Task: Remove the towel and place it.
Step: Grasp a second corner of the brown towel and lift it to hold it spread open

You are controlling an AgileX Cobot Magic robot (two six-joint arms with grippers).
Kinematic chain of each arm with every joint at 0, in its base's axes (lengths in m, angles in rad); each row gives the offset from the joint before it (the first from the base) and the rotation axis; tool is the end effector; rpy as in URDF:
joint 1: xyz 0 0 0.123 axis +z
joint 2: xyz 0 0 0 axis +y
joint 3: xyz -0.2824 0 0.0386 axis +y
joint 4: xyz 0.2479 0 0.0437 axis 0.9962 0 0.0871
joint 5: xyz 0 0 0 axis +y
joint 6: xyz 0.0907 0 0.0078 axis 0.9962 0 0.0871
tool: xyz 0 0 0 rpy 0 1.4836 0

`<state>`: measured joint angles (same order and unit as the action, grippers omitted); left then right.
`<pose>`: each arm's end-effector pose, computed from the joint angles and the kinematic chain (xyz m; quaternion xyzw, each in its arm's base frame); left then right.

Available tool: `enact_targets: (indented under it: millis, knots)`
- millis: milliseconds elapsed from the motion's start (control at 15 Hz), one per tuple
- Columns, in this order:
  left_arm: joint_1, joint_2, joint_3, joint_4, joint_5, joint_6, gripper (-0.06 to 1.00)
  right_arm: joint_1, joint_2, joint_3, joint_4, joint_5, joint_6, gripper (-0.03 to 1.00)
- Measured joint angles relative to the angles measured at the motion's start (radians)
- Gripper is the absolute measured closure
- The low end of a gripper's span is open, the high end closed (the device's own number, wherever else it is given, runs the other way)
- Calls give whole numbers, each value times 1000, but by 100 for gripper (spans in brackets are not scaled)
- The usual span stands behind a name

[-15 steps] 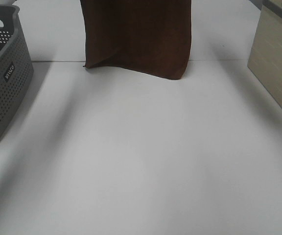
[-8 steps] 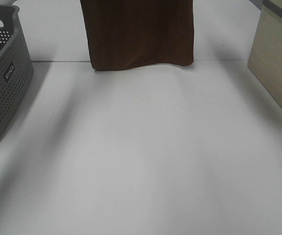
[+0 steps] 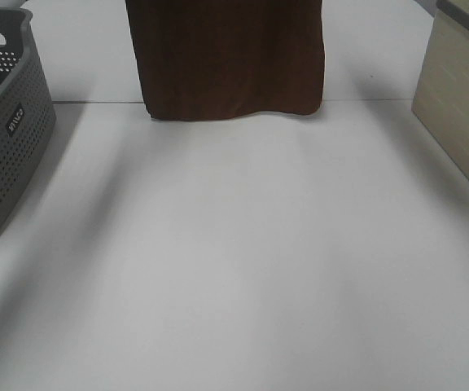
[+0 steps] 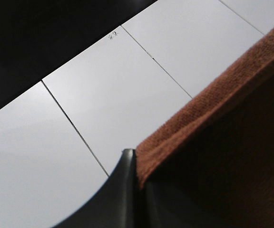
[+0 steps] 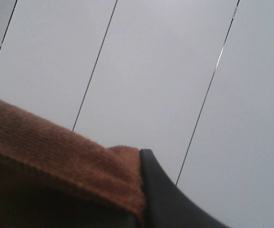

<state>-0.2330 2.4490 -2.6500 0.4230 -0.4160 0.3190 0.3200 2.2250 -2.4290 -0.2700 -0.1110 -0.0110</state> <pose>0.5283 -0.1408 0.4217 0.2635 0.3520 0.1767 0.8806 0.4931 0.1662 0.4518 -0.1751 0.5249 0.0251 0.8326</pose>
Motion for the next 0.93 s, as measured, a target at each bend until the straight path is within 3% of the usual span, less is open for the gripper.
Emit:
enact_targets:
  millis: [267,467,600,733,800,933]
  knots:
    - [0,0,0,51,85,-14,94,0,0,0,0,52,22,96]
    - [-4,-1,0,55,188,-167,94,0,0,0,3,153,84,96]
    - [-16,-10,0,54,356,-361,94,1,0,0,47,305,99,96]
    - [-35,-35,0,1,564,-473,94,3,0,0,130,476,94,96]
    - [-43,-55,0,-64,694,-469,94,4,0,0,175,564,72,96]
    - [-45,-96,0,-246,956,-350,94,4,-14,0,270,777,11,96]
